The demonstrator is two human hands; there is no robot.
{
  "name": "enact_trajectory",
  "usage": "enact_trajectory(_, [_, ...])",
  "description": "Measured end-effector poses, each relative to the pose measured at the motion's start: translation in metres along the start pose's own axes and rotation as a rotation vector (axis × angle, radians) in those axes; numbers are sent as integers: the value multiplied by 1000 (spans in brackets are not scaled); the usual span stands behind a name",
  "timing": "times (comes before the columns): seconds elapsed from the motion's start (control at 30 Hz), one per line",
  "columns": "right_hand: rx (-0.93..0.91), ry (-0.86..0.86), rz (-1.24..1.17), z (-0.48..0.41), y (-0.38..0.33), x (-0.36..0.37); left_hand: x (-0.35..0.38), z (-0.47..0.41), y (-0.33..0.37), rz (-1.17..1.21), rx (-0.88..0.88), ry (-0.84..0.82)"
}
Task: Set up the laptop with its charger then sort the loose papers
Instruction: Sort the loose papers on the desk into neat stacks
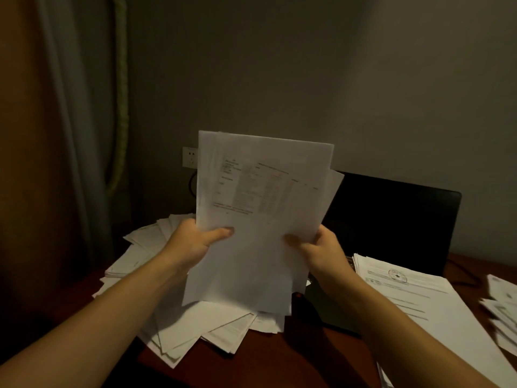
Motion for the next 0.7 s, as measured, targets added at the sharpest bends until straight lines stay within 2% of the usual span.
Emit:
enact_trajectory(0.1, [-49,27,-15,-3,-9,3,0,-1,7,59,37,54])
enact_trajectory(0.23, [-134,34,-32,-7,-27,8,-7,-3,17,102,89,46])
enact_trajectory(0.4, [-95,49,7,4,4,14,-13,3,-12,77,18,90])
enact_trajectory(0.7, [-153,73,39,4,5,24,5,5,-17,6,133,183])
Point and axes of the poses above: each hand's wrist, its own z-axis away from the middle knuckle, its own x-axis out of the palm, y = z × x, the point moved 1 cm from there along -z, towards the middle knuckle, and after that the axes turned 2 degrees about x, right-handed, at the moved point
